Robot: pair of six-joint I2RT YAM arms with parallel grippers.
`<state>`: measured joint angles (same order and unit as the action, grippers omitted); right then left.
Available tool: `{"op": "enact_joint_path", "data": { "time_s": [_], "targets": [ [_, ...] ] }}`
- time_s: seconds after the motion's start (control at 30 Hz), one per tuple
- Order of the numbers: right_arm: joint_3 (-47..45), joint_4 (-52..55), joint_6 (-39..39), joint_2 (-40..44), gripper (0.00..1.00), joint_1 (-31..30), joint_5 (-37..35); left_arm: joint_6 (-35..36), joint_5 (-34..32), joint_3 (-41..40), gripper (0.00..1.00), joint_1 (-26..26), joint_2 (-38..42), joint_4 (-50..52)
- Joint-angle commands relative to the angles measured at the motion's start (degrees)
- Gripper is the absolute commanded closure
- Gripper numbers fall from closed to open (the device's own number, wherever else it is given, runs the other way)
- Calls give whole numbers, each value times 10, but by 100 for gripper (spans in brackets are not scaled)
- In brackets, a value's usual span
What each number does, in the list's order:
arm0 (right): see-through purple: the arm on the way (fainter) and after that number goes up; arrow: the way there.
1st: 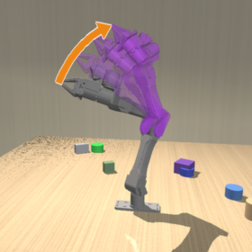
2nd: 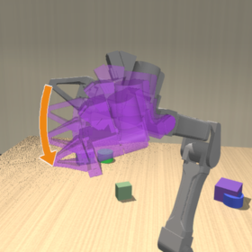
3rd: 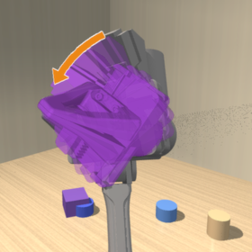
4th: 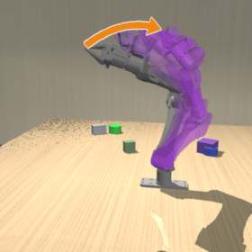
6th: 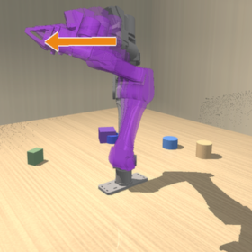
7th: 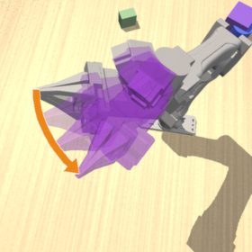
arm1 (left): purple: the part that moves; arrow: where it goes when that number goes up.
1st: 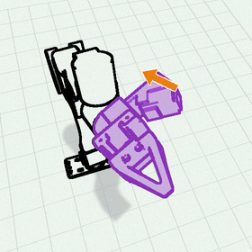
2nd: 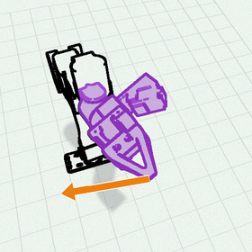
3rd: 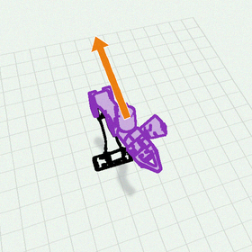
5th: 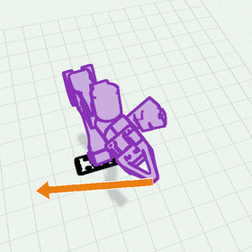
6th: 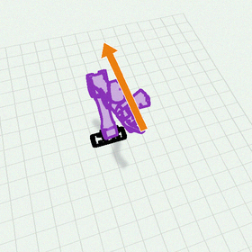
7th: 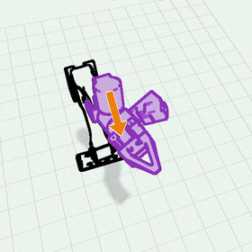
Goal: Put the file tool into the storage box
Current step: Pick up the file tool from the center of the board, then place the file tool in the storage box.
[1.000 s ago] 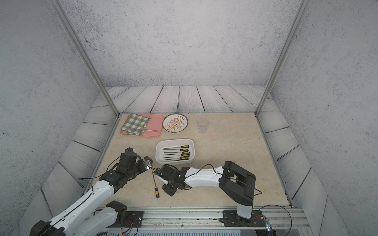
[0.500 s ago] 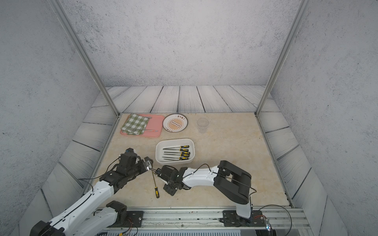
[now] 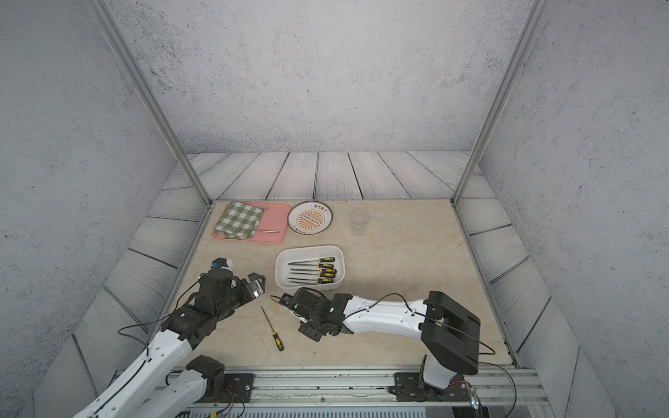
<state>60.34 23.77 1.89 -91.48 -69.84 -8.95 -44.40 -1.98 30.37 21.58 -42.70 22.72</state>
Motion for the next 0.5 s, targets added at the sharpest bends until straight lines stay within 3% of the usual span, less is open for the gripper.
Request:
{"op": "enact_joint_path", "data": {
  "time_s": [0.0, 0.1, 0.47],
  "targets": [
    [-4, 18, -69, 40, 100, 2, -56, 4, -4, 9, 2, -5, 7, 18],
    [-7, -8, -133, 73, 100, 29, -49, -1, 10, 5, 1, -5, 3, 7],
    [69, 5, -344, 63, 100, 229, 205, -4, 45, -10, 1, -5, -17, -18]
  ]
}}
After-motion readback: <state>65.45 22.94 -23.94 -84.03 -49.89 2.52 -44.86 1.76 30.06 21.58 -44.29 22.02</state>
